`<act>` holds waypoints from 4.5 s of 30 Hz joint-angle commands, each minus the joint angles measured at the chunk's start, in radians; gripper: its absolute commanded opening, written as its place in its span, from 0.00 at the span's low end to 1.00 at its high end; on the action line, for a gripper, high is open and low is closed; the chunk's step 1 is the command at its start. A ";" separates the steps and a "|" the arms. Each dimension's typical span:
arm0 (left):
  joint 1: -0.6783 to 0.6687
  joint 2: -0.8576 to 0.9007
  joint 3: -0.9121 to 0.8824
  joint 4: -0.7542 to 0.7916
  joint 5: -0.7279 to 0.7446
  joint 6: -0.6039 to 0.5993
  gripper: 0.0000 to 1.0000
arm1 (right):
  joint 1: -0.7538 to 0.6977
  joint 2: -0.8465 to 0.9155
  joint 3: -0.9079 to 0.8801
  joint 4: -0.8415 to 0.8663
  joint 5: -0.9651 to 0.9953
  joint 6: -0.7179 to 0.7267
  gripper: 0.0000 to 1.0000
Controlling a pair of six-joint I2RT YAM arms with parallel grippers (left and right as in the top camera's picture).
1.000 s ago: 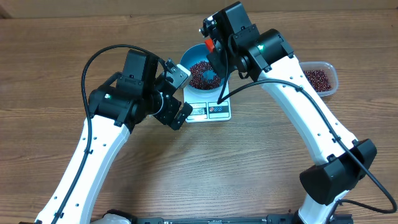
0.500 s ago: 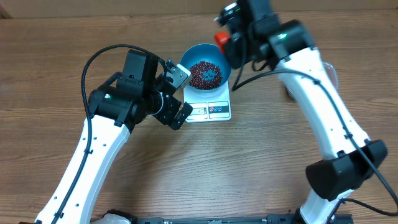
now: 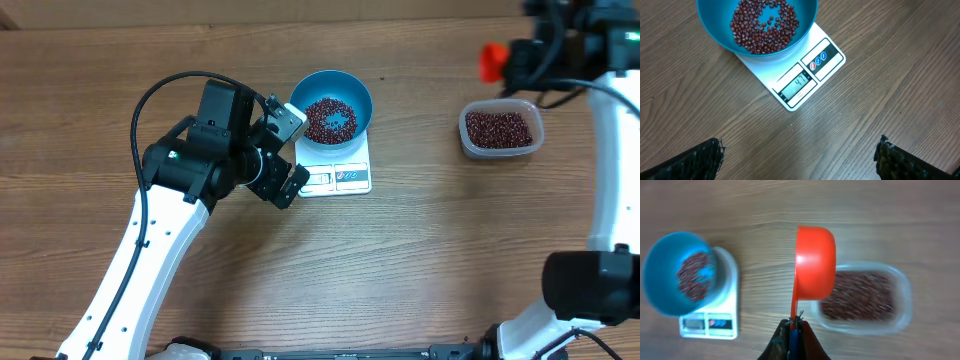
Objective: Scoop item into bowl and weigh 150g on scale
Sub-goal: 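Move the red cup back into the bean container and scoop, then carry the filled red cup over the teal bowl with the right gripper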
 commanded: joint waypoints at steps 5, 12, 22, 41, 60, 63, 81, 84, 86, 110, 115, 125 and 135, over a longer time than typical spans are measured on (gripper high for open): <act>0.005 -0.011 0.021 0.004 0.019 -0.007 0.99 | -0.134 -0.031 -0.148 0.029 -0.020 0.007 0.04; 0.005 -0.011 0.021 0.004 0.019 -0.007 1.00 | -0.146 -0.031 -0.339 0.160 -0.011 0.007 0.04; 0.005 -0.011 0.021 0.004 0.019 -0.007 0.99 | -0.146 -0.012 -0.472 0.299 0.056 0.008 0.04; 0.005 -0.011 0.021 0.004 0.019 -0.007 1.00 | -0.144 0.104 -0.483 0.316 0.048 -0.050 0.04; 0.005 -0.011 0.021 0.004 0.019 -0.007 1.00 | -0.148 0.113 -0.483 0.275 -0.200 -0.053 0.04; 0.005 -0.011 0.021 0.004 0.019 -0.007 1.00 | -0.156 0.113 -0.483 0.263 -0.207 -0.053 0.04; 0.005 -0.011 0.021 0.004 0.019 -0.007 0.99 | -0.333 0.112 -0.483 0.256 -0.526 -0.053 0.04; 0.005 -0.011 0.021 0.004 0.019 -0.007 1.00 | -0.370 0.113 -0.483 0.252 -0.557 -0.053 0.04; 0.005 -0.011 0.021 0.004 0.019 -0.007 0.99 | -0.391 0.112 -0.483 0.247 -0.577 -0.053 0.04; 0.005 -0.011 0.021 0.004 0.019 -0.007 1.00 | -0.397 0.112 -0.483 0.153 -0.945 -0.106 0.04; 0.005 -0.011 0.021 0.004 0.019 -0.007 1.00 | -0.303 0.112 -0.482 0.157 -0.980 -0.106 0.04; 0.005 -0.011 0.021 0.004 0.019 -0.007 1.00 | -0.069 0.112 -0.450 0.218 -0.996 -0.035 0.04; 0.005 -0.011 0.021 0.004 0.019 -0.007 1.00 | 0.161 0.112 -0.393 0.404 -0.820 0.187 0.04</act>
